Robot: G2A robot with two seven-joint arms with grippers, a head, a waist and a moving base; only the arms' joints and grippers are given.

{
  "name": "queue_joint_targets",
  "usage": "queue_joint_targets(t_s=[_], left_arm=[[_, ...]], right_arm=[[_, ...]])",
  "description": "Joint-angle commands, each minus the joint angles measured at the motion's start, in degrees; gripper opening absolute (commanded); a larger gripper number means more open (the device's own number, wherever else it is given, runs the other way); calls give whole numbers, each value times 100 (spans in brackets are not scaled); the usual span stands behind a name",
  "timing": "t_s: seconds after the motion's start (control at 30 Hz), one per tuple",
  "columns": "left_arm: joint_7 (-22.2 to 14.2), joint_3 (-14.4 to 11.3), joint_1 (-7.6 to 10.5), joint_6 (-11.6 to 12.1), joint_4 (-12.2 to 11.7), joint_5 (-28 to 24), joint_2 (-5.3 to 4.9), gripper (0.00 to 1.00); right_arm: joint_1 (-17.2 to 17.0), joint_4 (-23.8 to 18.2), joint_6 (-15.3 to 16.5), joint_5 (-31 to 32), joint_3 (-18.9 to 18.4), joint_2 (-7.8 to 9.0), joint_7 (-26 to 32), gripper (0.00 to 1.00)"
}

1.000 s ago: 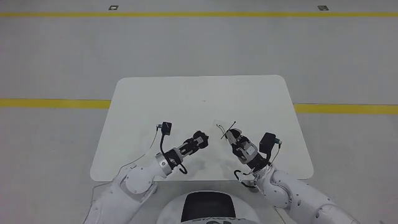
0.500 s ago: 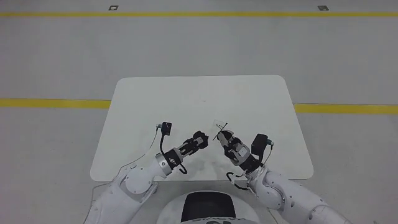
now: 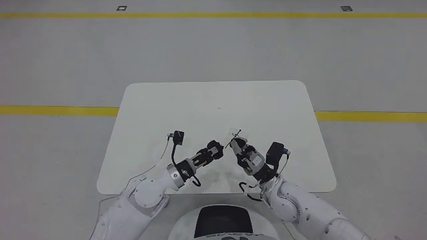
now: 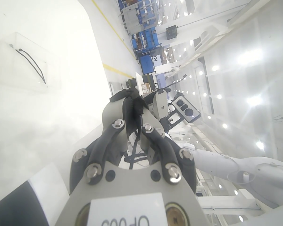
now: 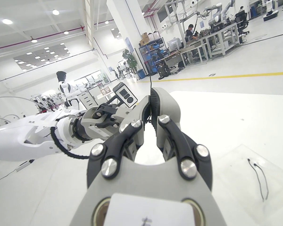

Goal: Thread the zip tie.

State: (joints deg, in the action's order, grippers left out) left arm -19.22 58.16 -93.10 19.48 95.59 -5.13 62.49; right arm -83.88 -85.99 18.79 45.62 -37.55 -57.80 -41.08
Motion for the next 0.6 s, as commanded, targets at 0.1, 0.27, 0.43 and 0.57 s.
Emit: queue_joint_targets(t_s=[0.1, 0.27, 0.43, 0.57], left_arm=[[0, 0, 0, 0, 0, 0, 0, 0], [0, 0, 0, 0, 0, 0, 0, 0], [0, 0, 0, 0, 0, 0, 0, 0], [0, 0, 0, 0, 0, 0, 0, 0]], right_arm=[[-34, 32, 20, 53, -86, -56, 28, 0], [-62, 73, 42, 103, -171, -115, 64, 0], [-79, 108, 69, 143, -226, -174, 118, 0], [-96, 116, 69, 183, -261, -217, 151, 0]])
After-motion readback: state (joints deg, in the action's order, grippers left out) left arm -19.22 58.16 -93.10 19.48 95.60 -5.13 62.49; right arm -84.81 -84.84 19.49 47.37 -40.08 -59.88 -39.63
